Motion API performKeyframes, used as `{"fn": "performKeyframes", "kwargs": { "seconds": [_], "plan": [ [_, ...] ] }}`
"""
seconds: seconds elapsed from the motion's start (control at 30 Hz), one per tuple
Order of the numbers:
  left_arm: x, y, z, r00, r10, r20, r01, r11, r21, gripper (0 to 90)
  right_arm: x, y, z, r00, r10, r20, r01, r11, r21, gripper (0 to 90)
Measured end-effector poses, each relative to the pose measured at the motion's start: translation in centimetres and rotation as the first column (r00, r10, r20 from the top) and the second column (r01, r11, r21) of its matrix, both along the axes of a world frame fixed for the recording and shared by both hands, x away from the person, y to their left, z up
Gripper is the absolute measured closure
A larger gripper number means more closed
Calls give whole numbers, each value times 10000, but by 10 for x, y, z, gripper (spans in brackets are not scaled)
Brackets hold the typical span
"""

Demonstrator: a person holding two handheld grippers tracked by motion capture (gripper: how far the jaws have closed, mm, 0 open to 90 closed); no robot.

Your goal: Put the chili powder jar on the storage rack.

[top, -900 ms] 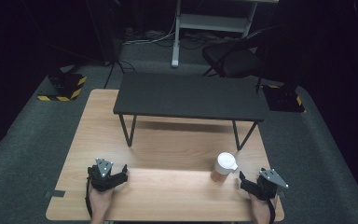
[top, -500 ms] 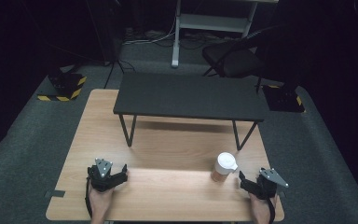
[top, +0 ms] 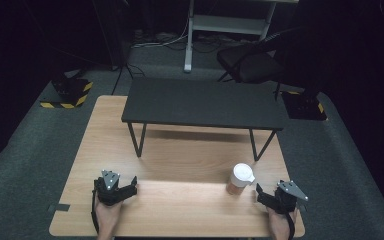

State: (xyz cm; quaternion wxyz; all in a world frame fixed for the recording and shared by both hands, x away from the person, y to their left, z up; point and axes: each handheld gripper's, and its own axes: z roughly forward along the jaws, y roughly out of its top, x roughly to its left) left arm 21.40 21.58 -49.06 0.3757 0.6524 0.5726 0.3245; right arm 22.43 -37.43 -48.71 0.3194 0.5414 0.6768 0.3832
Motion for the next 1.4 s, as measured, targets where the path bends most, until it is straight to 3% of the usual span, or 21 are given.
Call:
{"fn": "performKeyframes", "kwargs": {
  "seconds": [0.4, 0.57, 0.73, 0.93, 0.97, 1.0, 1.07, 1.2, 1.4],
  "plan": [
    [2, 1, 1, 9999, -28, -141, 27, 10000, -64, 55, -1, -1, 3, 9995, 290, -99, -292, 9994, -189, 59],
    [3, 1, 1, 9998, -87, -178, 85, 9999, -85, 55, -6, -3, 7, 9963, 825, -258, -835, 9957, -393, 54],
    [4, 2, 2, 9997, -125, -230, 122, 9999, -107, 57, -15, -5, 9, 9898, 1399, -260, -1405, 9897, -258, 52],
    [4, 2, 2, 9996, -168, -217, 166, 9998, -108, 58, -24, 0, 12, 9792, 2021, -176, -2023, 9793, -112, 50],
    [4, 2, 2, 9996, -181, -223, 178, 9998, -117, 58, -25, 3, 12, 9725, 2317, -246, -2319, 9727, -40, 48],
    [4, 2, 2, 9996, -181, -223, 178, 9998, -117, 59, -25, 3, 12, 9725, 2317, -246, -2319, 9727, -40, 48],
    [4, 3, 2, 9995, -198, -228, 195, 9997, -126, 59, -24, 11, 13, 9603, 2763, -396, -2765, 9610, -8, 45],
    [3, 3, 2, 9995, -208, -219, 205, 9997, -137, 59, -22, 19, 15, 9482, 3156, -366, -3158, 9488, 9, 41],
    [3, 3, 2, 9995, -226, -205, 223, 9996, -151, 59, -16, 29, 19, 9426, 3339, -34, -3339, 9426, 81, 32]
  ]
}}
